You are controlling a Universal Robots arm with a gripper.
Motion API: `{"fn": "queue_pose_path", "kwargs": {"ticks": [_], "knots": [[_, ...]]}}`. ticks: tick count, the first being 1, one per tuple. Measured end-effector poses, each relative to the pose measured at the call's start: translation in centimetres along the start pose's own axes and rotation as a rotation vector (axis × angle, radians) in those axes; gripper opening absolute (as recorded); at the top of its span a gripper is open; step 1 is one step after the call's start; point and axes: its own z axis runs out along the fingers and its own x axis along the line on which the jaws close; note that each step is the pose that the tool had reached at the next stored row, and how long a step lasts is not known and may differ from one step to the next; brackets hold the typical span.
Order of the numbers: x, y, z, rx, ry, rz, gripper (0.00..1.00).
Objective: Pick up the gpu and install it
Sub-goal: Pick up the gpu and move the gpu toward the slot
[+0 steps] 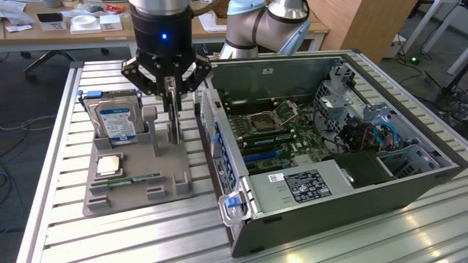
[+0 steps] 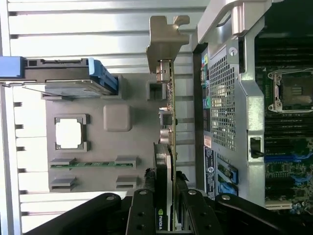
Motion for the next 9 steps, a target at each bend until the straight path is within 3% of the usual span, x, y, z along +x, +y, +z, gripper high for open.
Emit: {"fn": "queue_pose_path", "kwargs": {"ticks": [9], "knots": [[-0.1,0.18,-4.02,-0.0001,-0.0012,0.0,0.27]]}}
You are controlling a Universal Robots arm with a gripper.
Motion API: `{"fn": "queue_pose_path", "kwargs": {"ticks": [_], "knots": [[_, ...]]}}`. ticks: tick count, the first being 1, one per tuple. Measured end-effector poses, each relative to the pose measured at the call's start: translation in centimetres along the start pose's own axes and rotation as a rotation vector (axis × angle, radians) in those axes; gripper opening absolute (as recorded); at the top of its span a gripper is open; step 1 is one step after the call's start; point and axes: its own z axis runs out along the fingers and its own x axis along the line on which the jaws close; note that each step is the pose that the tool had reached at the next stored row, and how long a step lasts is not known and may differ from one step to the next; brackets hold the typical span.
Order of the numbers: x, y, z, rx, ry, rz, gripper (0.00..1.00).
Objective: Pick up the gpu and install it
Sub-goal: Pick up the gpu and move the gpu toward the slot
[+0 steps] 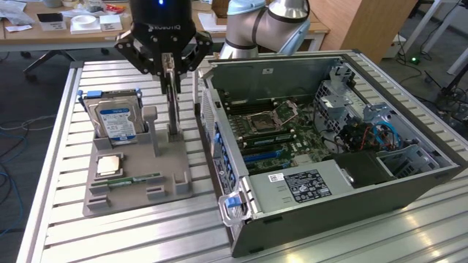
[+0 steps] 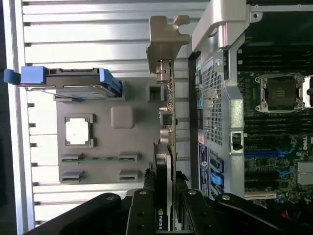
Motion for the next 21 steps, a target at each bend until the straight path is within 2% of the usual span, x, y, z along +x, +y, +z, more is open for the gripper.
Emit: {"fn": "queue_pose_path", "kwargs": {"ticks": [5,7,16,21], "knots": [[0.0,0.1,-2.08,-0.0001,-0.0007,0.0,0.27],[0.0,0.12,-2.54,-0.0002,-0.0011,0.0,0.27],[-0.1,0.13,-2.61,0.0001,-0.001,0.0,0.27],[-0.7,0.17,-2.59,-0.0001,-0.0011,0.0,0.27]]}}
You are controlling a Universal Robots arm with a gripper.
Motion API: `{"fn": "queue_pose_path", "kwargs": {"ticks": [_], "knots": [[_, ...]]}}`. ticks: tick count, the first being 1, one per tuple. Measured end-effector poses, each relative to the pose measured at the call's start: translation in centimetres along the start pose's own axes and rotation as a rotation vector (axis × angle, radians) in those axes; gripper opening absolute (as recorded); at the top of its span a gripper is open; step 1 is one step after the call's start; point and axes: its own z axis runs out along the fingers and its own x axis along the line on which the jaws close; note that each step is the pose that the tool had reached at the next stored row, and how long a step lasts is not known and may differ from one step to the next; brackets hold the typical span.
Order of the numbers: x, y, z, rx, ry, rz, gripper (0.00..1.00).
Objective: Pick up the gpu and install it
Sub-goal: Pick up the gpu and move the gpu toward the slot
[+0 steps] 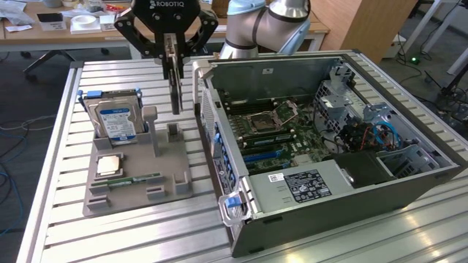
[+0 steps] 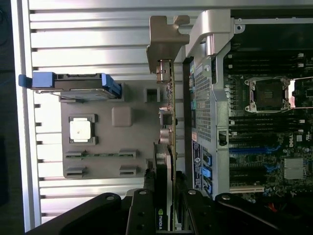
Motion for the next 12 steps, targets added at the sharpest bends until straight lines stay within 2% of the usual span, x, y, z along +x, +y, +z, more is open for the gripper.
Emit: {"fn": "queue_pose_path", "kwargs": {"ticks": [12], "knots": [[-3.6,0.24,0.07,-0.0006,-0.0001,0.0,0.27]]}}
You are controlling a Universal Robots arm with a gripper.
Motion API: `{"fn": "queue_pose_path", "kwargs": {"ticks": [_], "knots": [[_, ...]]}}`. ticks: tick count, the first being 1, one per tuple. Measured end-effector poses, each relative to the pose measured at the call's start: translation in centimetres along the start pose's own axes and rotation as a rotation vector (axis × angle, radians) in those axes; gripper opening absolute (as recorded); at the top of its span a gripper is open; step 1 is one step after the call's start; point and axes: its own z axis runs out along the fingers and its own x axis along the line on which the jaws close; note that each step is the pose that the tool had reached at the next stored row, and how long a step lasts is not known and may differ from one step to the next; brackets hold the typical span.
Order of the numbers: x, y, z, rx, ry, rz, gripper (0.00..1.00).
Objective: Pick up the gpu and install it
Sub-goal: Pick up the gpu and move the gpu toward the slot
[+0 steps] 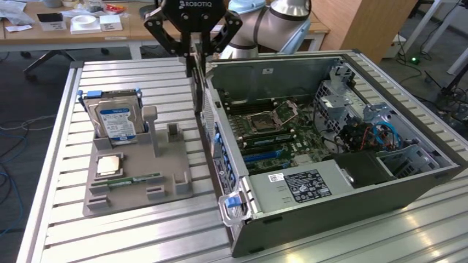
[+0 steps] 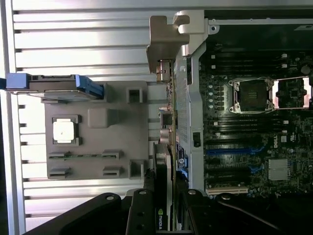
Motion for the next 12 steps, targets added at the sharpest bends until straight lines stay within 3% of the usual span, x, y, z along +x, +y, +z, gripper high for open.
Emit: {"fn": "queue_pose_path", "kwargs": {"ticks": [12], "knots": [[-4.3,0.28,0.07,-0.001,0.0001,0.0,0.27]]}}
